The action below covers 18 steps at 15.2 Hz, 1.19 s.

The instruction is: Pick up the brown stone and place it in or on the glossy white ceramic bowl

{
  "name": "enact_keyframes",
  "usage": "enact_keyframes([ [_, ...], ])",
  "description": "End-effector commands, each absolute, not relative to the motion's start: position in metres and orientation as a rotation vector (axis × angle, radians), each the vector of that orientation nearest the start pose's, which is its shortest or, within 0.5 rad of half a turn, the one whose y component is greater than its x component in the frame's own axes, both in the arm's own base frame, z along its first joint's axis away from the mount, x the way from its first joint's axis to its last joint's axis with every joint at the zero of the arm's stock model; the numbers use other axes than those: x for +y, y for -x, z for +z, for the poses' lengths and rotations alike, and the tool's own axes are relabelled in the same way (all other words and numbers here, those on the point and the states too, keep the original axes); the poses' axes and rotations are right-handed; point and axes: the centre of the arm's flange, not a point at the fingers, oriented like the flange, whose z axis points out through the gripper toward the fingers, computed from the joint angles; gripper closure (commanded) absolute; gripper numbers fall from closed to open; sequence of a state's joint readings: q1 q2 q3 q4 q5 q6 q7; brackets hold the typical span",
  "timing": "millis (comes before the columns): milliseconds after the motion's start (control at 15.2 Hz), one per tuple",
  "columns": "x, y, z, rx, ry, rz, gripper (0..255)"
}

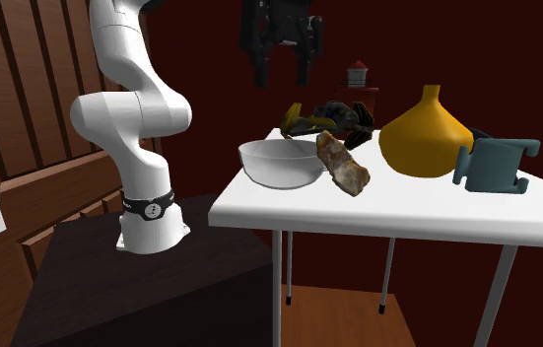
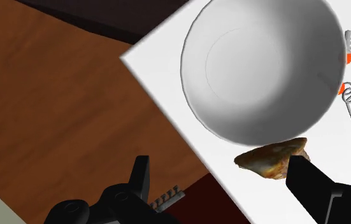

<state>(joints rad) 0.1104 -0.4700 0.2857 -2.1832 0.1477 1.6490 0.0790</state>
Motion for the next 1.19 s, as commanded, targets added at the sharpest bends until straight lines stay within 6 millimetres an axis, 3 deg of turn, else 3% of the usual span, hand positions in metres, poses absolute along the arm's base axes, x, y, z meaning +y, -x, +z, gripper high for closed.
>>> enact_keyframes([
  [0,0.216,-0.372,0.554,-0.433,3.118,0.131,0],
  [726,0.364,-0.404,0.529,-0.542,3.162,0.151,0],
  [1122,0.361,-0.401,0.498,-0.542,3.162,0.151,0],
])
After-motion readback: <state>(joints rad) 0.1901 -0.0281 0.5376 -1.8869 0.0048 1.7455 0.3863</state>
